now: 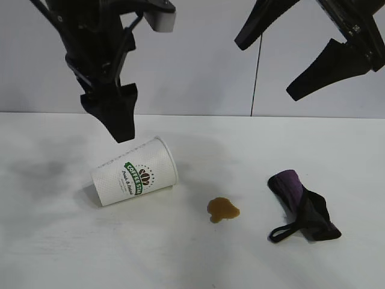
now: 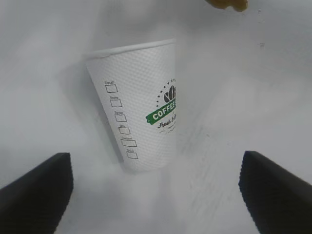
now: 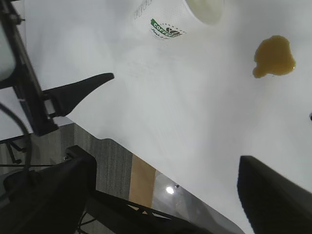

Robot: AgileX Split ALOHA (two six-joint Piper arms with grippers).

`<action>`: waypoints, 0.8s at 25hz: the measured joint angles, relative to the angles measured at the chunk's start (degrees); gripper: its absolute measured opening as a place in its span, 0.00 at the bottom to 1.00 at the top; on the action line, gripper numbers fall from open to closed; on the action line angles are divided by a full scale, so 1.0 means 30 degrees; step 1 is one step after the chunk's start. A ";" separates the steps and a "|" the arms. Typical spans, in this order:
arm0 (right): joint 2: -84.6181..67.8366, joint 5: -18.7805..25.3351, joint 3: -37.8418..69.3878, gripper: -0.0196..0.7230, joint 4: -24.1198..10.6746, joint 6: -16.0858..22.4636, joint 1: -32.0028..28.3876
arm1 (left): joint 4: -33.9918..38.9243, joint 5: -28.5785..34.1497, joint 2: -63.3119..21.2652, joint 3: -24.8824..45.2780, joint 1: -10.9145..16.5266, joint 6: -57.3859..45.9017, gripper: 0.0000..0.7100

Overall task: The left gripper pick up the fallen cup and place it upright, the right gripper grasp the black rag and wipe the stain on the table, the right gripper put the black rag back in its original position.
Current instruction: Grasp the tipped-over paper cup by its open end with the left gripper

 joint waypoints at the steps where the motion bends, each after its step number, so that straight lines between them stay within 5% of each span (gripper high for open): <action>1: 0.0000 0.0000 0.0000 0.80 0.0000 0.0000 0.0000 | 0.0079 0.0293 0.0449 -0.0458 0.0000 -0.0388 0.93; 10: 0.0000 0.0000 0.0000 0.80 0.0000 0.0000 0.0000 | 0.1006 0.2057 0.3627 -0.4395 -0.0330 -0.1028 0.93; 20: 0.0000 0.0000 0.0000 0.80 0.0000 0.0000 0.0000 | 0.1228 0.2054 0.5268 -0.5043 -0.0611 -0.1491 0.93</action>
